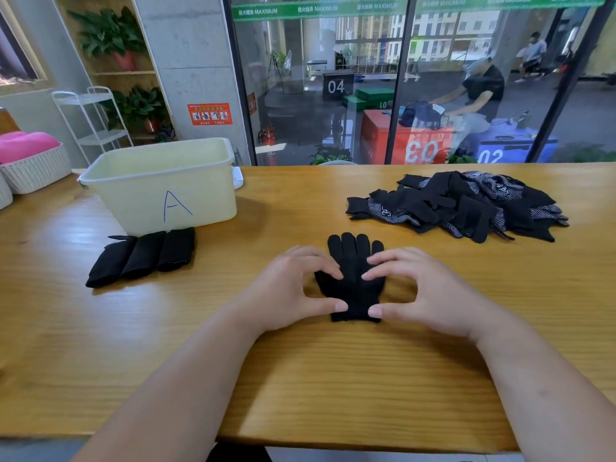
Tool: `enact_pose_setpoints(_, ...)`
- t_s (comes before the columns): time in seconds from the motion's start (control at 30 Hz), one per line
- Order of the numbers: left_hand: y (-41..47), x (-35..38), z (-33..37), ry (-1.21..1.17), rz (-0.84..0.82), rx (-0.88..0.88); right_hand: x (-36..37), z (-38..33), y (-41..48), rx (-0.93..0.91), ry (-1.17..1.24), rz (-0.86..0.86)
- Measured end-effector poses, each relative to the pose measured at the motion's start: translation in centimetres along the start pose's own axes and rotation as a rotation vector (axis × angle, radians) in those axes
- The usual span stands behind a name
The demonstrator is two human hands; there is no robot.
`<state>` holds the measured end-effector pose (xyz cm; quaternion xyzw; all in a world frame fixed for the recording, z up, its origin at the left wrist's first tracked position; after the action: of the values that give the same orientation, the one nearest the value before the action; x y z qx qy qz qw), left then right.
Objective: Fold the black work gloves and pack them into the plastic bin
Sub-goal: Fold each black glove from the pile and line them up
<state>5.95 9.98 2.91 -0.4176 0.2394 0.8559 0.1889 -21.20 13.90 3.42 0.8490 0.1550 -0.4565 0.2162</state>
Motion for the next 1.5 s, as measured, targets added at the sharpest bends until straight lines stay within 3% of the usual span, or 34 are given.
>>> enact_pose_setpoints(0.2, 0.0, 0.4, 0.4, -0.025, -0.079, 0.004, 0.6, -1.0, 0.3, -0.057, -0.009, -0.024)
enact_pose_setpoints(0.63, 0.1, 0.8, 0.1, 0.043, -0.037, 0.016, 1.2, 0.1, 0.4, -0.052, -0.075, 0.115)
enact_pose_setpoints(0.8, 0.4, 1.3, 0.0, 0.099, 0.086, 0.016, 1.2, 0.8, 0.5, 0.033, -0.010, 0.153)
enact_pose_setpoints(1.0, 0.4, 1.4, -0.1, 0.042, 0.150, -0.033, 1.2, 0.4, 0.5, 0.012, -0.059, 0.128)
enact_pose_setpoints(1.17, 0.4, 1.4, -0.2, -0.015, 0.157, -0.123, 1.5, 0.5, 0.9, 0.125, -0.011, 0.261)
enact_pose_setpoints(1.37, 0.6, 1.6, -0.4, -0.120, 0.180, -0.229, 2.0, 0.5, 1.4, 0.197, 0.123, 0.304)
enact_pose_setpoints(1.5, 0.6, 1.9, 0.1, -0.108, 0.204, -0.274, 2.6, 0.3, 1.7, 0.230, 0.083, 0.339)
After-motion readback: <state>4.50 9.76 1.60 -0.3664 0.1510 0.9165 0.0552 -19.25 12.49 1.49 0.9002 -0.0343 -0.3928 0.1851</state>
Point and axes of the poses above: each hand's wrist, its own y-axis towards the middle knuckle, its own x-axis out of the palm, z = x × y, the point moved 2 cm from there along y, towards the middle knuckle, and after that the axes turned 7 degrees about -x, right-handed, at the moved point
